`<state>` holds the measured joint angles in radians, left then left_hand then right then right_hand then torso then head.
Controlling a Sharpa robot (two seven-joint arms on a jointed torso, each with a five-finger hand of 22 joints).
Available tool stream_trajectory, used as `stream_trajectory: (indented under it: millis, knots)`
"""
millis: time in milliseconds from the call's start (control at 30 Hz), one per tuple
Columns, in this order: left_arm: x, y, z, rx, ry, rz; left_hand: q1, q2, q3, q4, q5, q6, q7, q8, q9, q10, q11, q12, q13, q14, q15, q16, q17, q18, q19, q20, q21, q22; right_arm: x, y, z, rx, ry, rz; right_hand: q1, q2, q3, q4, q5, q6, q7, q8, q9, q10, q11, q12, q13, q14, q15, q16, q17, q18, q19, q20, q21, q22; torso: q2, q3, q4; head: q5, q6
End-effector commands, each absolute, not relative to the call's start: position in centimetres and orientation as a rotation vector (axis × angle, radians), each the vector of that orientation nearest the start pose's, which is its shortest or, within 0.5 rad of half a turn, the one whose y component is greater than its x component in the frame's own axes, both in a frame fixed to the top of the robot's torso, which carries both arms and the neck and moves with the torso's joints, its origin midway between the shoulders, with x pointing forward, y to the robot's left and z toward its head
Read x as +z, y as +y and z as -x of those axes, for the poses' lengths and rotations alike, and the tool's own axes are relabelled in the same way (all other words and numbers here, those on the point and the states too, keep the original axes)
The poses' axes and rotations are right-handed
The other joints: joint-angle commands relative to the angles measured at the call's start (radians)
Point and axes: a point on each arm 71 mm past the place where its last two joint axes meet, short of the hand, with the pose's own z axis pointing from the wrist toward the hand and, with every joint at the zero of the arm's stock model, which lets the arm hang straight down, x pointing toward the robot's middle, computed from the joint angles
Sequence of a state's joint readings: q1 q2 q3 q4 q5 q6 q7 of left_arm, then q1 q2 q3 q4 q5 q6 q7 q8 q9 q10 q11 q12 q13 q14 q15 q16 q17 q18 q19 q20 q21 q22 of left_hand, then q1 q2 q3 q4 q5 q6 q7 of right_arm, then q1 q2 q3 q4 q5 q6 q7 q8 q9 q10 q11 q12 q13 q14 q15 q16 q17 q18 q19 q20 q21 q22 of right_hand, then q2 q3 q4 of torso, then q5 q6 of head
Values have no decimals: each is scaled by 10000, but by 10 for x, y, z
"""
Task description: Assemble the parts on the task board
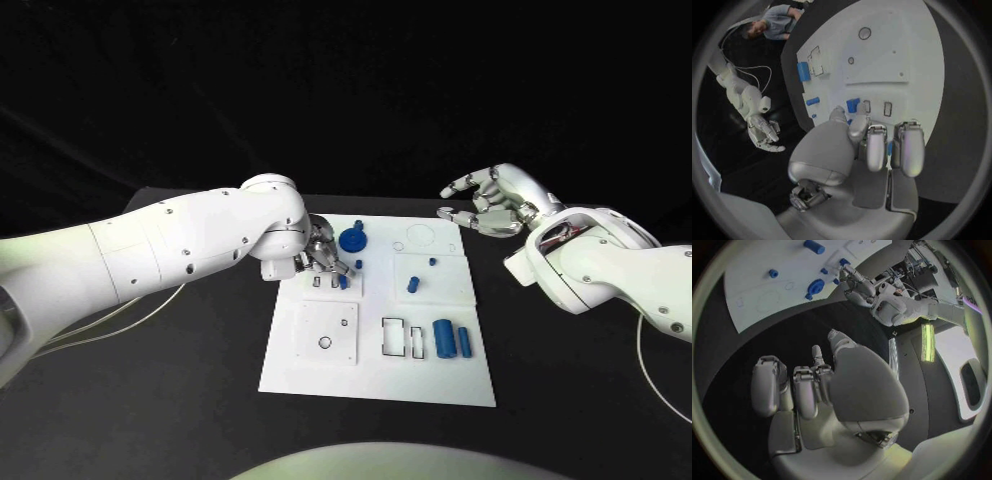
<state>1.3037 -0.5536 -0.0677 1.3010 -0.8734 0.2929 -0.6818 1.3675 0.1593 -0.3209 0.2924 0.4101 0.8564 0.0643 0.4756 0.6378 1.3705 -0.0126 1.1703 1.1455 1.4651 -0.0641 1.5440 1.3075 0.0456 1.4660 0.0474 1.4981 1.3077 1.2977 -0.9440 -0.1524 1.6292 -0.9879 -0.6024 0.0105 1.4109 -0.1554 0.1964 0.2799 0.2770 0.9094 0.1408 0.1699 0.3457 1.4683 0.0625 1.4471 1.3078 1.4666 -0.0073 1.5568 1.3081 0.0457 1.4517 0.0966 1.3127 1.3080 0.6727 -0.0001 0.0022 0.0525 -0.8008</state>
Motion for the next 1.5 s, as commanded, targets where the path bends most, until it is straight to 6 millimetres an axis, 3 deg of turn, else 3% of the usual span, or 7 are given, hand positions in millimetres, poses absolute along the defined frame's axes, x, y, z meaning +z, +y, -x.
stream_trajectory:
  millis: [33, 600, 700, 1200, 1300, 1367, 1500]
  knots:
    - [-209, 133, -512, -3780, 25467, 1770, 82, 18, 58, -20, 16, 43, -17, 37, 16, -6, -30, -33, -3, 969, -80, 64, 2197, -148, 221, -51, 60, 1363, -160, -230, -471, 8423, 15160, -2780, 33, -98, 63, 15, 55, -50, -4, 31, 9, 64, -58, -49, 1378, 894, -65, -50, 2001, 160, -36, -44, -29, 1365, 2, 4, 12, -9, -18]
    - [-210, 132, -513, -3727, 25532, 1773, 240, 54, 154, -33, -147, 57, -73, 214, 60, 1, -76, -57, -35, 981, -121, 94, 2259, -156, 239, -91, 75, 1407, -163, -229, -471, 8424, 15291, -2776, 23, -101, 80, 22, 65, -32, -5, 45, 16, 92, -59, -10, 1415, 904, -64, -37, 2042, 154, -25, -43, -10, 1376, -3, 3, 14, -35, -69]
    - [-211, 132, -513, -3778, 25572, 1783, 631, 156, 455, -59, -435, -22, -120, 328, 67, 1, -121, -77, -60, 981, -163, 97, 2264, -156, 235, -135, 71, 1415, -163, -229, -471, 8413, 15313, -2780, 23, -101, 80, 22, 65, -32, -5, 45, 16, 92, -59, -10, 1415, 904, -64, -37, 2042, 154, -25, -43, -10, 1376, -5, 0, 13, -35, -85]
    - [-211, 131, -514, -3888, 25626, 1832, 1453, -124, 1718, -20, -446, -126, -177, 591, -3, -31, -175, -163, -149, 985, -216, 108, 2286, -162, 245, -198, 71, 1467, -164, -229, -471, 8404, 15383, -2776, 21, -97, 97, 24, 74, -16, -8, 56, 23, 96, -60, -6, 1418, 903, -65, -39, 2037, 155, -26, -43, -15, 1374, -17, 6, 20, -31, -112]
    - [-211, 131, -514, -3913, 25600, 1856, 1569, -433, 2538, 0, -433, -187, -168, 680, -43, -37, -163, -180, -166, 988, -206, 115, 2299, -166, 255, -200, 74, 1495, -164, -229, -471, 8405, 15398, -2774, 21, -97, 97, 24, 74, -16, -8, 56, 23, 96, -60, -6, 1418, 903, -65, -39, 2037, 155, -26, -43, -15, 1374, -17, 7, 17, -18, -100]
    - [-211, 131, -514, -3938, 25585, 1873, 1341, -876, 3677, 14, -307, -210, -154, 816, -76, -32, -142, -189, -183, 989, -212, 118, 2305, -172, 260, -163, 71, 1518, -165, -229, -471, 8404, 15411, -2773, 19, -96, 105, 25, 80, -7, -10, 62, 26, 102, -61, 3, 1426, 904, -65, -38, 2041, 154, -23, -43, -10, 1377, -19, 10, 16, -7, -94]
    - [-212, 131, -514, -4038, 25637, 1971, 355, -2367, 6883, -29, 163, -333, -56, 1270, 3, 2, -93, -195, -223, 990, -124, 122, 2311, -165, 273, -186, 62, 1565, -165, -229, -471, 8400, 15440, -2772, 17, -96, 111, 26, 84, 1, -11, 68, 29, 104, -62, 5, 1428, 903, -65, -39, 2037, 156, -26, -43, -17, 1374, -24, 11, 18, 23, -69]
